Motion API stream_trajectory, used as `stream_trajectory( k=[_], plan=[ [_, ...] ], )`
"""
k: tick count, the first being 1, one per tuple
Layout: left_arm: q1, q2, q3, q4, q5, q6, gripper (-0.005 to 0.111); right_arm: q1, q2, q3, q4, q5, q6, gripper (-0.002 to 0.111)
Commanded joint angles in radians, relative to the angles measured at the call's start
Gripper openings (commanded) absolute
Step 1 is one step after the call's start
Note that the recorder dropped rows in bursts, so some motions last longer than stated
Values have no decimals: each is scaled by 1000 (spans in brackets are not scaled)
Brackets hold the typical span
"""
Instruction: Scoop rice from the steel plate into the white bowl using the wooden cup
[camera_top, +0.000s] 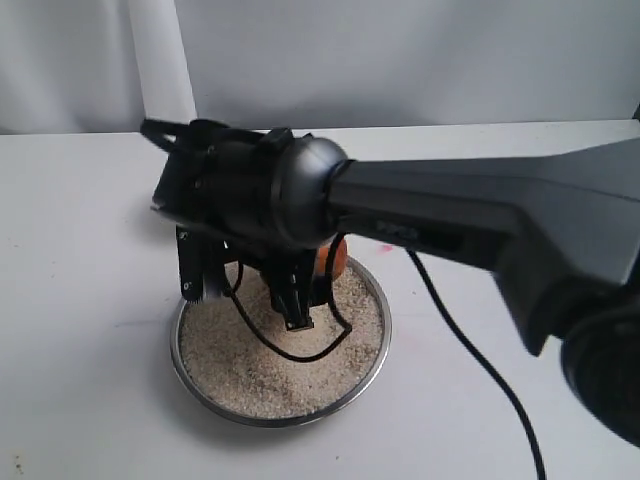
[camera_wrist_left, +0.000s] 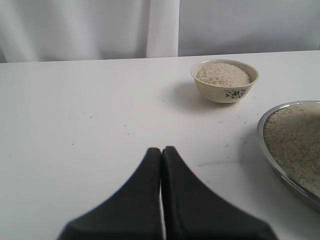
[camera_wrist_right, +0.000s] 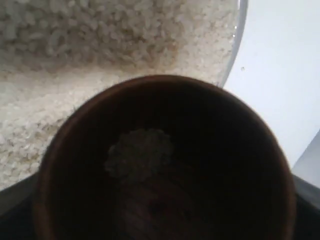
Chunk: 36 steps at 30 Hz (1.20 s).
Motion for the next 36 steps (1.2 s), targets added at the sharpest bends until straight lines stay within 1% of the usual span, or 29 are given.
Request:
stream_trajectory(
  k=[1,7,13,18,23,30,36],
  plan=[
    [-6,-3,2,1,-14,-3,0,22,36,-8,-152,10,3,0],
    [-6,-3,2,1,-14,0,0,31,50,34,-409,10,58,0],
    [-6,-3,2,1,-14,0,0,33,66,104,-534,10,85,0],
    [-6,-3,2,1,-14,-3,0,35,124,113,-612,10,125,0],
    [-6,-3,2,1,-14,-3,0,52,172,113,-622,10,145,0],
    [-6,-3,2,1,-14,0,0,75,175,113,-611,10,145,0],
    [-6,-3,2,1,-14,1,0,77,174,113,-476,10,96,0]
  ],
)
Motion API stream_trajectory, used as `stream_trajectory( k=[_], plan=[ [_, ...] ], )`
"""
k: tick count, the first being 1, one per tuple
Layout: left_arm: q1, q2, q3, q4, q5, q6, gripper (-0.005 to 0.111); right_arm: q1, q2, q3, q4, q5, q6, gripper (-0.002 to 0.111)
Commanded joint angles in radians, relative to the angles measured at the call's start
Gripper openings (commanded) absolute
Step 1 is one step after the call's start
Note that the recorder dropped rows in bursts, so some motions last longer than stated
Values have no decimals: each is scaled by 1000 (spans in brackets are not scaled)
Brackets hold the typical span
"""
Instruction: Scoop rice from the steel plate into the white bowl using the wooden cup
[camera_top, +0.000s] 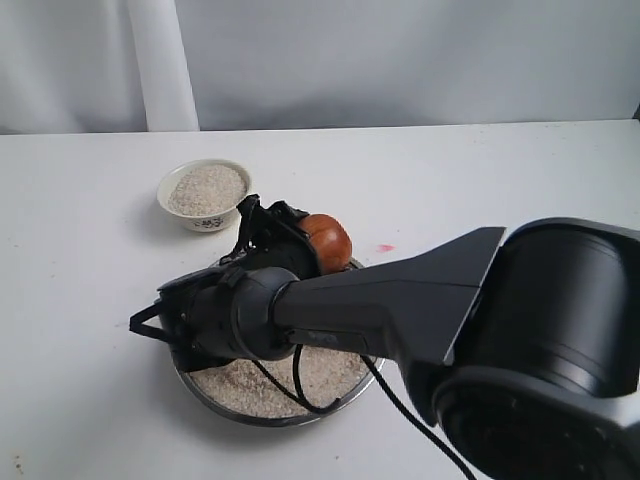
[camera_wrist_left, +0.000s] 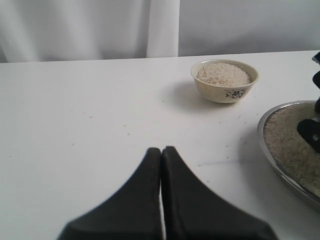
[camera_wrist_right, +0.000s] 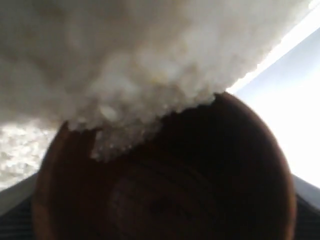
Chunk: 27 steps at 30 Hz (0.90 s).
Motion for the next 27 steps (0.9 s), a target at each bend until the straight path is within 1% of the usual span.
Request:
stream_trajectory(
  k=[1,10,14,22,27],
  plan=[
    [-6,-3,2,1,-14,1,0,5,-3,0,107,6,-37,0],
    [-6,-3,2,1,-14,-2,0,3,-37,0,280,6,-45,0],
    [-6,-3,2,1,-14,-2,0,-6,-91,0,378,-36,-45,0],
    [-6,-3,2,1,-14,0,0,-44,-123,0,488,-41,-51,0],
    [-6,-3,2,1,-14,0,0,-42,-121,0,498,-66,-63,0]
  ],
)
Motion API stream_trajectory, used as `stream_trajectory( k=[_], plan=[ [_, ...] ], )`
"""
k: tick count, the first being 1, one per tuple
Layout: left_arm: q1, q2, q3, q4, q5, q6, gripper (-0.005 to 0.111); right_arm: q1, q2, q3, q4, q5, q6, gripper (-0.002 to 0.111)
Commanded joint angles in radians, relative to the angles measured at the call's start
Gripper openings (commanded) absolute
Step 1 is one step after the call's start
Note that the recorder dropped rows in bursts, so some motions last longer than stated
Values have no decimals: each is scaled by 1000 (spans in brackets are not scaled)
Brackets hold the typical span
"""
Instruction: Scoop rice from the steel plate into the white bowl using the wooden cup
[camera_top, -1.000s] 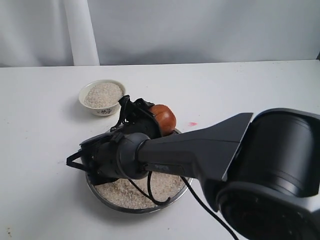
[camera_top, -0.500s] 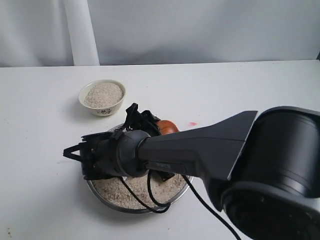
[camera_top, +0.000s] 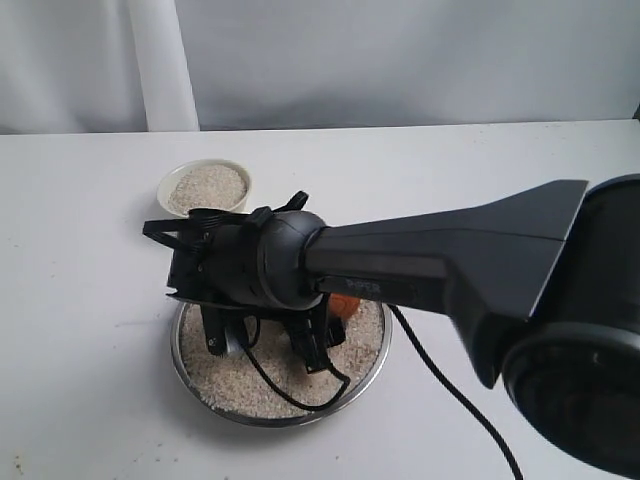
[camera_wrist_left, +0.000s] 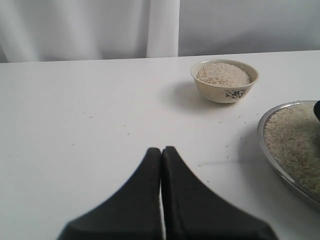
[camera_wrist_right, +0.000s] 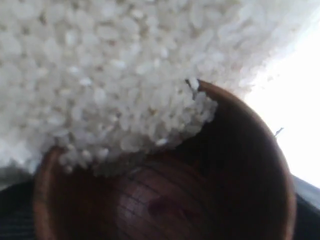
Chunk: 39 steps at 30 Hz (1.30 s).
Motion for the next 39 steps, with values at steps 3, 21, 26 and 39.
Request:
stream_trajectory(
  k=[3,21,26,39],
  plan=[
    [-6,-3,2,1,-14,0,0,-1,-8,0,47,-21,-27,0],
    [-6,-3,2,1,-14,0,0,23,3,0,215,-112,-90,0],
    [-6,-3,2,1,-14,0,0,23,3,0,268,-141,-105,0],
    [-6,-3,2,1,-14,-2,0,8,-47,0,381,-226,-105,0]
  ],
)
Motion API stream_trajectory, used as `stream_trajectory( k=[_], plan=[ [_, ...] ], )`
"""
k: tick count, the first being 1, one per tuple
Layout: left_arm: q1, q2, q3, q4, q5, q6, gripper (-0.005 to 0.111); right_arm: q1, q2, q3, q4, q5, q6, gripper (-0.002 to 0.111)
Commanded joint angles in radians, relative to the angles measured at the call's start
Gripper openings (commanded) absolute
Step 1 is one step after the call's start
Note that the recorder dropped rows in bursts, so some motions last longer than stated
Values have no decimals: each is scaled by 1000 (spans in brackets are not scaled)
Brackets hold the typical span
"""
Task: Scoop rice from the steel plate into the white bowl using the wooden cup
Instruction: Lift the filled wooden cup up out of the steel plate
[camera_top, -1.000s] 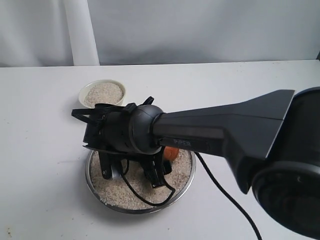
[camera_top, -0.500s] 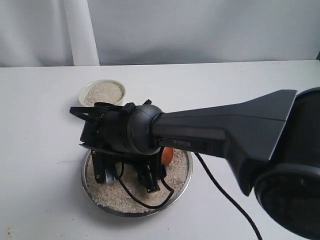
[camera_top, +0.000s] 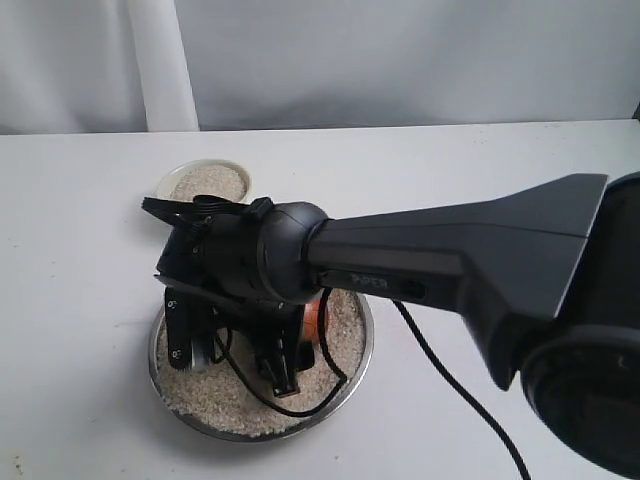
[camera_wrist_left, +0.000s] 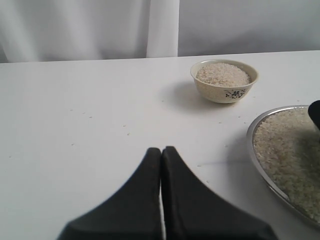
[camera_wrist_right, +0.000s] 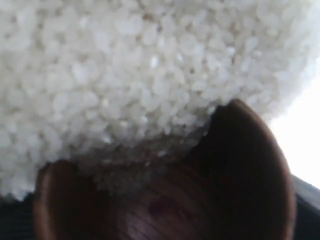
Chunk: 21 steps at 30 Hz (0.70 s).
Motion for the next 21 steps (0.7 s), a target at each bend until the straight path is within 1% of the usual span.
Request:
stream_trajectory(
  k=[1,7,13,15,21],
  plan=[
    [-6,-3,2,1,-14,0,0,-11,-26,4,161,-111,-4,0],
    [-6,-3,2,1,-14,0,0,-68,-79,4,265,-131,-4,0],
    [-6,-3,2,1,-14,-2,0,-116,-125,4,345,-193,-4,0],
    [-6,-3,2,1,-14,-2,0,-138,-150,4,415,-209,-20,0],
    [-6,-3,2,1,-14,-1,0,-150,-229,4,485,-319,-32,0]
  ],
)
